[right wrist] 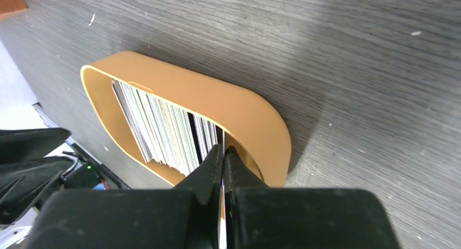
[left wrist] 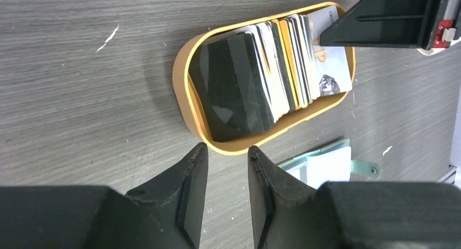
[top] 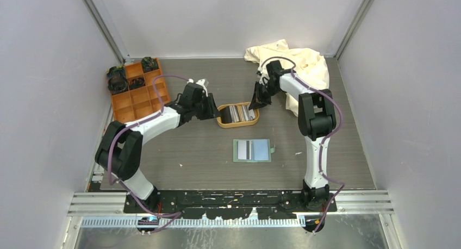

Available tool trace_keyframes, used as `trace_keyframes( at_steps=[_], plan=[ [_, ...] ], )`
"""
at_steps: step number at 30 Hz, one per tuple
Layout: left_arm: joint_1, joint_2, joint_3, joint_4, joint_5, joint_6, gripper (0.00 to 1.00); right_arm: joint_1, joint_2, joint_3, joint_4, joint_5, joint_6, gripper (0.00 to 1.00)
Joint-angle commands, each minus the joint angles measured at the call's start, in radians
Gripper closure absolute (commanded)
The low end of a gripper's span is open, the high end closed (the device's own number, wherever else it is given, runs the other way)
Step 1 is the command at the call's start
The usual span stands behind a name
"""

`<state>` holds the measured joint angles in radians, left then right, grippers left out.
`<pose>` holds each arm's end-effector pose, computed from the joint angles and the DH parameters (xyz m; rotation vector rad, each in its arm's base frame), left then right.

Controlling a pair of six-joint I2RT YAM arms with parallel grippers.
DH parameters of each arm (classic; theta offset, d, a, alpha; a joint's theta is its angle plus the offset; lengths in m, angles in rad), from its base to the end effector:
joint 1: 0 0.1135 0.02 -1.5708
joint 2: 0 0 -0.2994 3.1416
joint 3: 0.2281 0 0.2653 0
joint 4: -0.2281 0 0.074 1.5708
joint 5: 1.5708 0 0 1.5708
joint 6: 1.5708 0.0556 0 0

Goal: Put the credit cards into the card holder
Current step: Pick up the credit card from the storage box.

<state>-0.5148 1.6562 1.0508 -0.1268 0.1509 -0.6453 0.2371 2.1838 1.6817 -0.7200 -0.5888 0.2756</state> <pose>0.3337 -0.1984 0.2279 -0.0763 2.4156 -0.7428 0.4678 0.1448 0.1736 -0.0958 2.8078 0.9481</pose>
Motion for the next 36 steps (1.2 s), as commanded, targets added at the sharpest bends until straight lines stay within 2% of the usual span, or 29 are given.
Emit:
trace_keyframes(
  at_steps=[1, 10, 12, 17, 22, 24, 28, 31, 36],
  plan=[
    [0.001, -0.118, -0.036, 0.013, 0.017, 0.025, 0.66, -0.002, -0.124, 0.031, -0.009, 0.081, -0.059, 0.99],
    [0.003, -0.399, -0.237, 0.177, 0.09, 0.014, 0.61, -0.004, -0.253, -0.005, -0.002, 0.137, -0.126, 0.99],
    [0.003, -0.479, -0.308, 0.242, 0.122, 0.0, 0.54, -0.006, -0.287, -0.024, -0.002, 0.119, -0.144, 0.99],
    [0.001, -0.687, -0.533, 0.54, 0.196, -0.089, 0.36, -0.01, -0.399, -0.121, 0.009, -0.1, -0.231, 0.99],
    [-0.011, -0.786, -0.714, 0.775, 0.276, -0.199, 0.34, -0.009, -0.531, -0.335, 0.106, -0.339, -0.231, 0.99],
    [-0.043, -0.809, -0.751, 0.761, 0.256, -0.206, 0.35, -0.008, -0.573, -0.432, 0.134, -0.36, -0.232, 0.99],
    [-0.149, -0.836, -0.817, 0.677, 0.111, -0.195, 0.38, -0.007, -0.595, -0.549, 0.081, -0.318, -0.271, 0.99],
    [-0.218, -0.822, -0.85, 0.672, 0.012, -0.203, 0.42, -0.008, -0.557, -0.576, 0.029, -0.276, -0.305, 0.99],
    [-0.287, -0.744, -0.841, 0.658, -0.061, -0.214, 0.45, -0.009, -0.504, -0.601, -0.013, -0.235, -0.318, 0.99]
  ],
)
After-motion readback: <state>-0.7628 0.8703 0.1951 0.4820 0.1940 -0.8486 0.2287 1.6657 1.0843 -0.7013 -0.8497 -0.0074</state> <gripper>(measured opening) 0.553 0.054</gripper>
